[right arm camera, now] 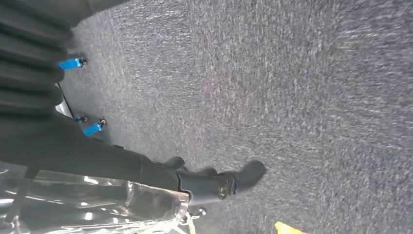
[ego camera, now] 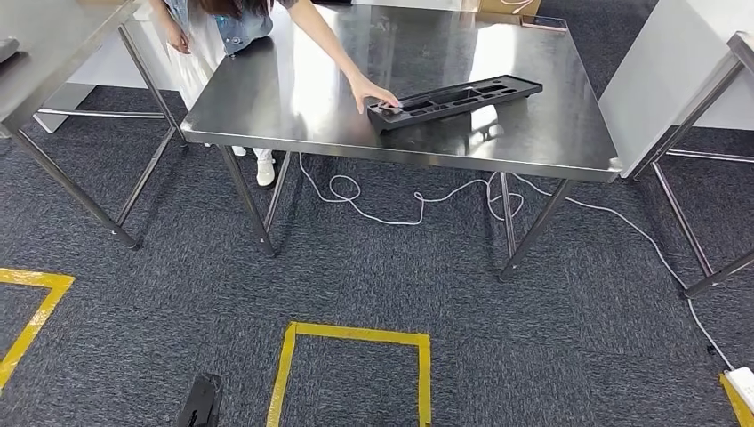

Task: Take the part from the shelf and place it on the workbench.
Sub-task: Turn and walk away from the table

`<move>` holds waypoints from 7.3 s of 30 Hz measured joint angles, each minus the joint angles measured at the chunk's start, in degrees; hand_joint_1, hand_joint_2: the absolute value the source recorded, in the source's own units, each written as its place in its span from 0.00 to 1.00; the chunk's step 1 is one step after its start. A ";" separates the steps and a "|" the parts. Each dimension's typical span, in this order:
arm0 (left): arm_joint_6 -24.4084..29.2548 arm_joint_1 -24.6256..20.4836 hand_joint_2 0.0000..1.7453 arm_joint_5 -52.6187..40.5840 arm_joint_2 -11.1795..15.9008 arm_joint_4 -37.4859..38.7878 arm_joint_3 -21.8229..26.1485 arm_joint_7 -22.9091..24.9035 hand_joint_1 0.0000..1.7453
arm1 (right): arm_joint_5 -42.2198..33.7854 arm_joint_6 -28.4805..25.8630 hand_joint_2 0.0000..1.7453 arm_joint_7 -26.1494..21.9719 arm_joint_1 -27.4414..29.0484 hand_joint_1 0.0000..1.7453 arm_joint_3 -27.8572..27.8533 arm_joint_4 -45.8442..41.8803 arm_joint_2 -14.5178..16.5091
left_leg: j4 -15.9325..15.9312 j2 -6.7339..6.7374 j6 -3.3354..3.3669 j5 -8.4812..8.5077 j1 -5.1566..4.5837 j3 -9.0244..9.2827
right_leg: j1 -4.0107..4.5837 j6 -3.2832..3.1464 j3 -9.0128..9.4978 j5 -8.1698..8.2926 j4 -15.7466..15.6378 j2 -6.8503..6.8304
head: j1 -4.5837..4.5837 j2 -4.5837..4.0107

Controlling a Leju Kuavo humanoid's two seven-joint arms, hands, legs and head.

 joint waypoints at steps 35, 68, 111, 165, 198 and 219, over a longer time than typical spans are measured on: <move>0.16 0.04 0.00 -1.46 -0.96 -0.45 -2.78 1.43 0.00 | -1.78 -0.11 0.25 -0.03 0.32 0.00 -0.07 0.04 0.02 | 0.23 2.55 0.30 -0.34 -0.27 0.05 | -0.38 2.12 -0.99 0.94 1.95 0.04 | 0.76 0.00; 0.21 -0.41 0.00 -0.38 -0.81 -1.23 -4.76 2.19 0.00 | -2.15 -0.81 0.00 1.21 -0.52 0.00 -0.01 0.15 0.48 | 17.15 -1.18 -3.54 -13.18 1.38 -4.12 | 0.16 -1.56 1.34 7.48 -8.80 3.21 | -1.88 0.00; 3.07 0.61 0.00 3.74 -1.14 -1.15 -4.46 1.92 0.00 | -3.74 -0.72 0.00 2.79 0.29 0.00 1.09 0.17 0.76 | 1.18 -0.09 0.10 -0.72 -0.36 -0.61 | -0.74 0.81 -1.92 -1.10 2.92 0.74 | -0.74 0.00; 2.02 0.51 1.00 3.84 -1.50 -1.17 -4.74 3.48 0.00 | -3.93 0.11 0.00 3.14 0.11 0.00 0.96 0.17 0.55 | 3.39 -6.01 -2.72 -2.55 1.12 -0.04 | -0.57 0.29 3.50 6.16 -9.32 5.92 | -0.08 0.00; 2.13 0.58 1.00 4.27 -1.62 -1.15 -5.73 4.40 0.00 | -3.87 0.86 0.00 3.51 0.22 0.00 0.99 0.20 0.73 | 2.22 -5.81 -0.36 -1.84 -0.31 0.04 | 0.11 0.32 2.85 6.63 -9.41 7.28 | -0.09 0.00; 1.98 0.86 1.00 4.85 -1.95 -0.79 -5.79 4.62 0.00 | -3.99 1.45 0.00 3.96 0.17 0.00 1.13 0.20 0.20 | 16.14 -0.82 -2.67 -10.38 0.34 -5.88 | -0.67 -0.26 4.03 5.71 -9.65 0.69 | 0.06 0.00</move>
